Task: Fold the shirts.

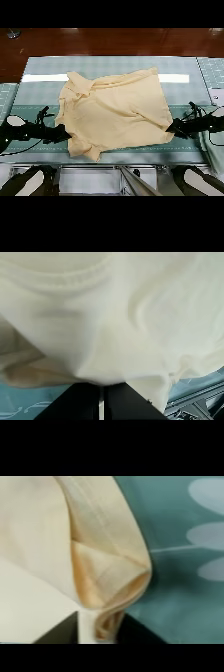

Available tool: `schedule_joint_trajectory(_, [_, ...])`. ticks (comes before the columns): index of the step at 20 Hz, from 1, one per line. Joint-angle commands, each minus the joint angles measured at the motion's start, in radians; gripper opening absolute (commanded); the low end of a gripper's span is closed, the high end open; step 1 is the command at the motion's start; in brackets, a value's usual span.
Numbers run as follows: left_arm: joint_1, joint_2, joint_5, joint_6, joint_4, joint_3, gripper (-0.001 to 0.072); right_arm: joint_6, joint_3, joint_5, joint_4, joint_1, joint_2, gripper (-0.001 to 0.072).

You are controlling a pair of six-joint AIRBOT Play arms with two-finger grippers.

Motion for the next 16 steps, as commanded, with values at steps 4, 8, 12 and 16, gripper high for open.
schedule_joint_trajectory(4, [0.0,0.011,-0.013,0.008,-0.014,0.084,0.0021,-0.095,0.13,0.111,0.113,0.042,-0.001,0.0022])
schedule_joint_trajectory(8, [0.007,0.042,-0.01,0.039,-0.219,0.405,0.0021,-0.024,0.503,0.141,0.182,0.042,0.073,0.0021])
schedule_joint_trajectory(12, [0.014,0.043,0.043,0.045,-0.352,0.904,0.0021,0.055,0.995,0.148,0.256,0.042,0.078,0.0021])
schedule_joint_trajectory(16, [0.074,0.048,0.047,0.041,-0.323,1.375,0.0021,0.097,1.418,0.199,0.244,0.041,0.089,0.0021])
